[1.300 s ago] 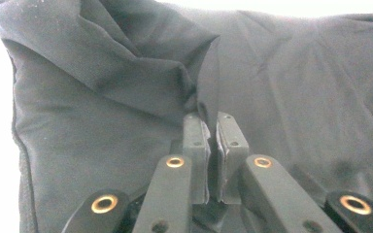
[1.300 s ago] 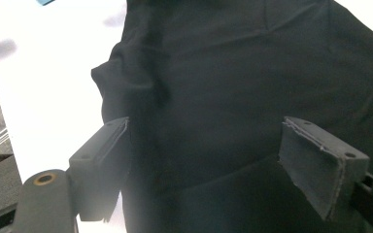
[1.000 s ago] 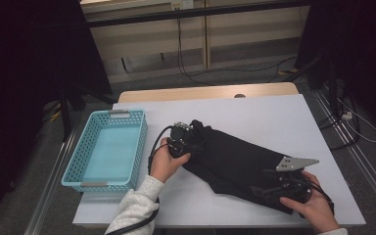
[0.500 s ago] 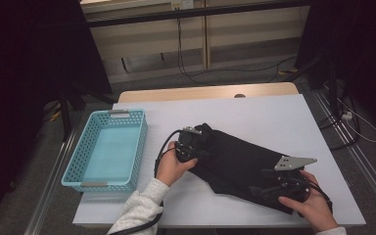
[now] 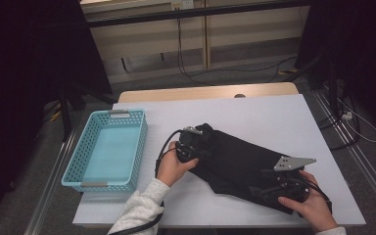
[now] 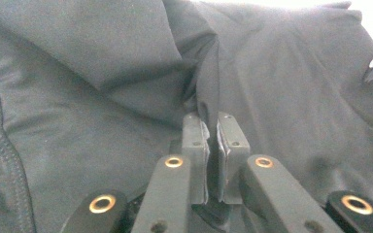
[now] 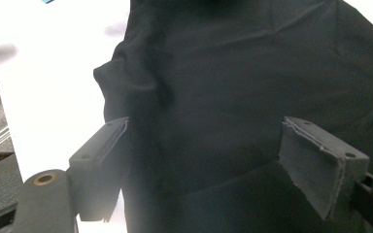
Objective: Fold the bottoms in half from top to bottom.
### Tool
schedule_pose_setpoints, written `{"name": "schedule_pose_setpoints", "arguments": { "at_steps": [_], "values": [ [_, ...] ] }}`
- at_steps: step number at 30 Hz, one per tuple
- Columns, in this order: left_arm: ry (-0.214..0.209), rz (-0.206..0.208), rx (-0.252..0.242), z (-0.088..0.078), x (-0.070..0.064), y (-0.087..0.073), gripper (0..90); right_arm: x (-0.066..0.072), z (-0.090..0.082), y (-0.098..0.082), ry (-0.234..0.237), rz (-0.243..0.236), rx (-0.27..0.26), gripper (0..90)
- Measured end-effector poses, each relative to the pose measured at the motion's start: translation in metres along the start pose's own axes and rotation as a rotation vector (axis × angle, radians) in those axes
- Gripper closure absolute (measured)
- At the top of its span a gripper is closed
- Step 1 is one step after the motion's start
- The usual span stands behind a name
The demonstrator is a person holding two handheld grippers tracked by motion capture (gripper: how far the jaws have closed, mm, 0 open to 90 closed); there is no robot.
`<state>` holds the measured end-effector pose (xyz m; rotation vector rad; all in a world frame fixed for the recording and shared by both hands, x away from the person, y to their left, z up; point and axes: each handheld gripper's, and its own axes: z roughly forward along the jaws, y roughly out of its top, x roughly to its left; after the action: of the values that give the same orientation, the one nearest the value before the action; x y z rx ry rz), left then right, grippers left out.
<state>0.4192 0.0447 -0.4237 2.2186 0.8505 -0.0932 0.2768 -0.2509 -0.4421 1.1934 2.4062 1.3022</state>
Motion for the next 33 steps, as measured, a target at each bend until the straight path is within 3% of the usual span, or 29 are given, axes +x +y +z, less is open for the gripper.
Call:
{"name": "schedule_pose_setpoints", "arguments": {
  "at_steps": [21,33],
  "values": [
    [-0.047,0.014,-0.023,0.006,-0.011,0.005,84.4,0.0,-0.002,-0.002,-0.006,0.004,0.002,20.6],
    [-0.083,0.052,-0.01,0.019,-0.027,0.007,84.4,0.0,-0.002,-0.003,-0.008,0.003,0.0,20.5]
  ]
}}
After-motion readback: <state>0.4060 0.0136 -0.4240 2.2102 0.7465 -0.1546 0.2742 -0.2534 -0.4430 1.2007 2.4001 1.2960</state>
